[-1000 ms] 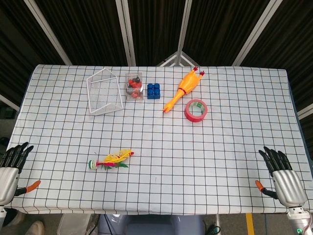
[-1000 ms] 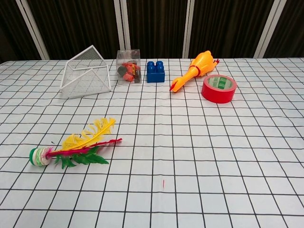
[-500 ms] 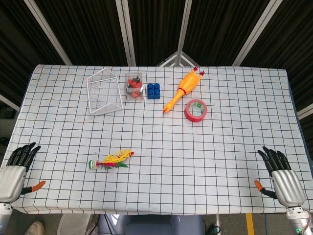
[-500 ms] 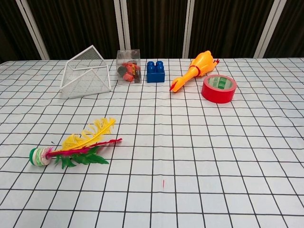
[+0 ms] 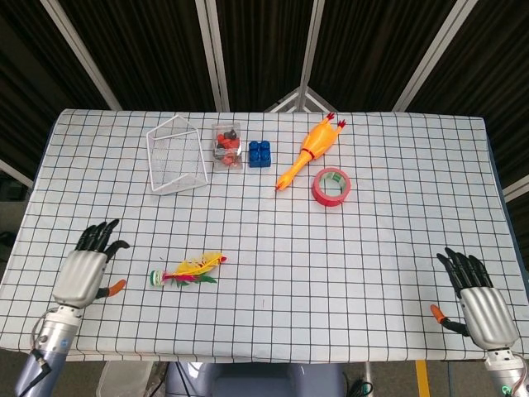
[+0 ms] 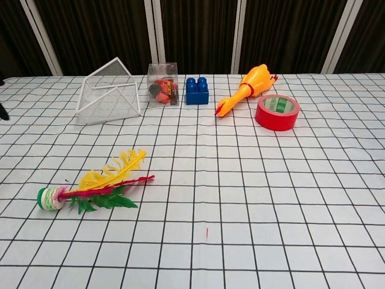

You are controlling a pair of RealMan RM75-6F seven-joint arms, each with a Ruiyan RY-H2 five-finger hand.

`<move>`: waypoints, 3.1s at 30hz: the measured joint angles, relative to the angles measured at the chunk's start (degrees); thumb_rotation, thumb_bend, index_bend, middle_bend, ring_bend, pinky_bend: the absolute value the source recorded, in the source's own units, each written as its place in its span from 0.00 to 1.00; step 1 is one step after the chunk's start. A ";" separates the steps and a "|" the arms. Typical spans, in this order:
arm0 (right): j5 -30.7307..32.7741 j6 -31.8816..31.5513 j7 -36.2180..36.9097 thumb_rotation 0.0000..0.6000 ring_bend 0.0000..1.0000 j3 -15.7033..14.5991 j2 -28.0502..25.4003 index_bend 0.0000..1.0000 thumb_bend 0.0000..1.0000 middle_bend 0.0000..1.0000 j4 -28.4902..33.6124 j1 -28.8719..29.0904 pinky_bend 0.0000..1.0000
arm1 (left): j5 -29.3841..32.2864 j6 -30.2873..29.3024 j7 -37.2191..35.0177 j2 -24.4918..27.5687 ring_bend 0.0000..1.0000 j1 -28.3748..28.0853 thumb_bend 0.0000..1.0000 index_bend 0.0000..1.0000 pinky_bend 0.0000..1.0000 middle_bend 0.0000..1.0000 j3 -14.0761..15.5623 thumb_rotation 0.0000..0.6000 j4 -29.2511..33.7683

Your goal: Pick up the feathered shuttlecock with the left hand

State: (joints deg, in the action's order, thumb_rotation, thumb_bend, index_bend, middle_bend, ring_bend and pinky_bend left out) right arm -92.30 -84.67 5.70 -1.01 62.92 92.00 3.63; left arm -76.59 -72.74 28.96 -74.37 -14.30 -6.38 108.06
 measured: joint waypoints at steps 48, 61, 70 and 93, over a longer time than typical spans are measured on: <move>0.39 0.77 1.12 1.00 0.00 -0.10 -0.35 0.00 0.34 0.00 0.46 0.17 0.00 | 24.60 -3.13 17.34 -32.76 0.00 -15.96 0.54 0.42 0.00 0.08 -8.82 1.00 -9.98; 0.63 1.26 1.32 1.00 0.00 -0.24 -0.57 0.00 0.34 0.00 0.63 0.20 0.00 | 24.25 -3.23 14.82 -34.39 0.00 -16.86 0.55 0.48 0.00 0.09 -7.20 1.00 -11.00; 0.90 1.48 1.32 1.00 0.00 -0.24 -0.69 0.00 0.34 0.00 0.90 0.20 0.00 | 23.87 -3.54 13.63 -34.14 0.00 -16.91 0.68 0.57 0.00 0.12 -6.31 1.00 -10.68; 1.30 1.53 1.60 1.00 0.00 -0.14 -0.75 0.00 0.34 0.00 1.29 0.08 0.00 | 16.01 -6.88 4.95 -24.15 0.00 -13.95 0.67 0.58 0.00 0.12 -5.88 1.00 2.76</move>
State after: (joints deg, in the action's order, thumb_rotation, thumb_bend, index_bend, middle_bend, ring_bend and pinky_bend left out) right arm -91.01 -83.14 7.30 -1.15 62.17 93.29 3.71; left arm -60.58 -79.61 33.92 -98.52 -28.26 -12.26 110.82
